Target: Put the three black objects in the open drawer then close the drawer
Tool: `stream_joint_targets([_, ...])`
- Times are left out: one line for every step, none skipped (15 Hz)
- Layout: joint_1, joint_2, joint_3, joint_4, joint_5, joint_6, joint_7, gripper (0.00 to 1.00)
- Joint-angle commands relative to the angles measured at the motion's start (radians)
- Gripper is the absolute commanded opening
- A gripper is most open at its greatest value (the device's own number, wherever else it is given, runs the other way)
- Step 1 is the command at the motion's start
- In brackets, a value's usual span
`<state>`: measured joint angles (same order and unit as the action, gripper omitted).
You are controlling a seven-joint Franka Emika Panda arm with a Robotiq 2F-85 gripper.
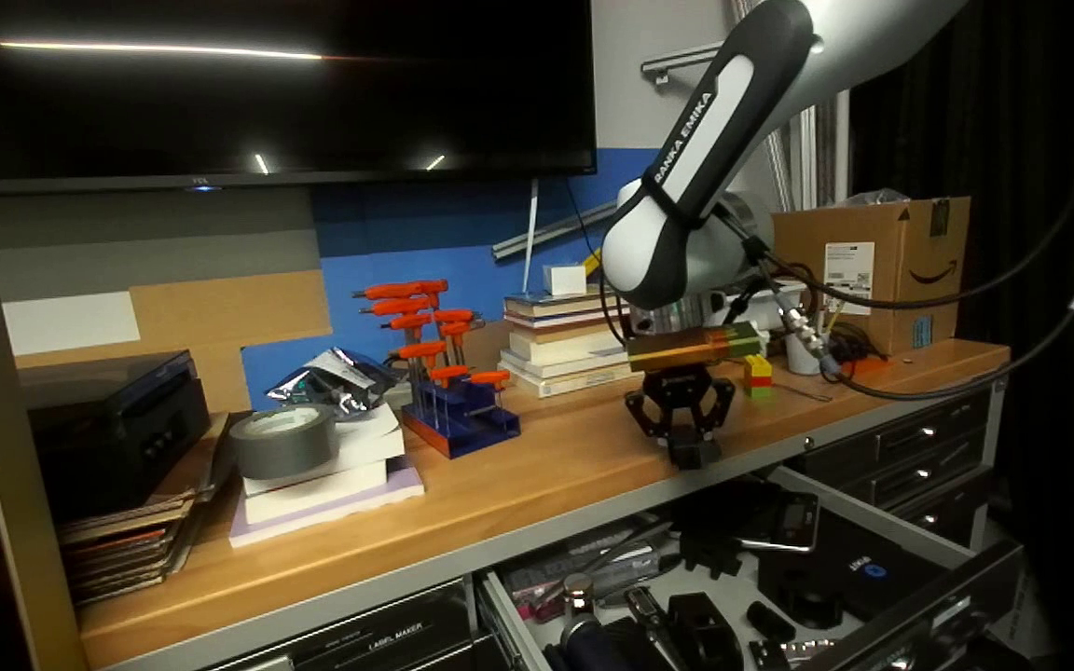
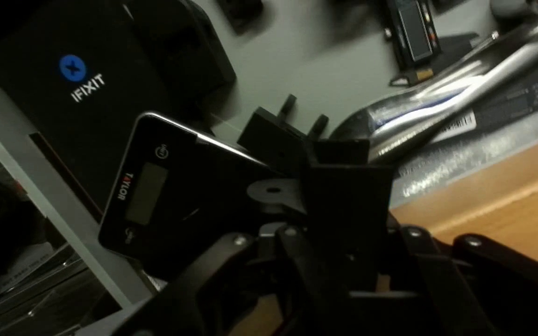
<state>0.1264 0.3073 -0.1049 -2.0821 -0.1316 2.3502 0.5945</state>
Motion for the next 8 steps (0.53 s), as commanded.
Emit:
stream_joint_targets([-0.041, -0.165, 0.034, -0.251, 0.005, 0.113, -0.193, 0.22])
stream_joint_targets([-0.048, -0.176, 0.041, -0.285, 0.008, 0.139, -0.246, 0.22])
stream_joint_targets([-0.057, -0.178, 0.050, -0.313, 0.015, 0.169, -0.302, 0.22])
stream_joint_targets([-0.063, -0.177, 0.058, -0.336, 0.017, 0.191, -0.355, 0.22])
stream_joint_targets([-0.071, -0.166, 0.070, -0.354, 0.036, 0.223, -0.415, 0.22])
stream_joint_targets([-0.079, -0.151, 0.083, -0.365, 0.056, 0.247, -0.477, 0.22])
stream_joint_targets([-0.087, -0.128, 0.099, -0.368, 0.086, 0.271, -0.543, 0.22])
stream_joint_targets([-0.096, -0.110, 0.118, -0.369, 0.121, 0.285, -0.614, 0.22])
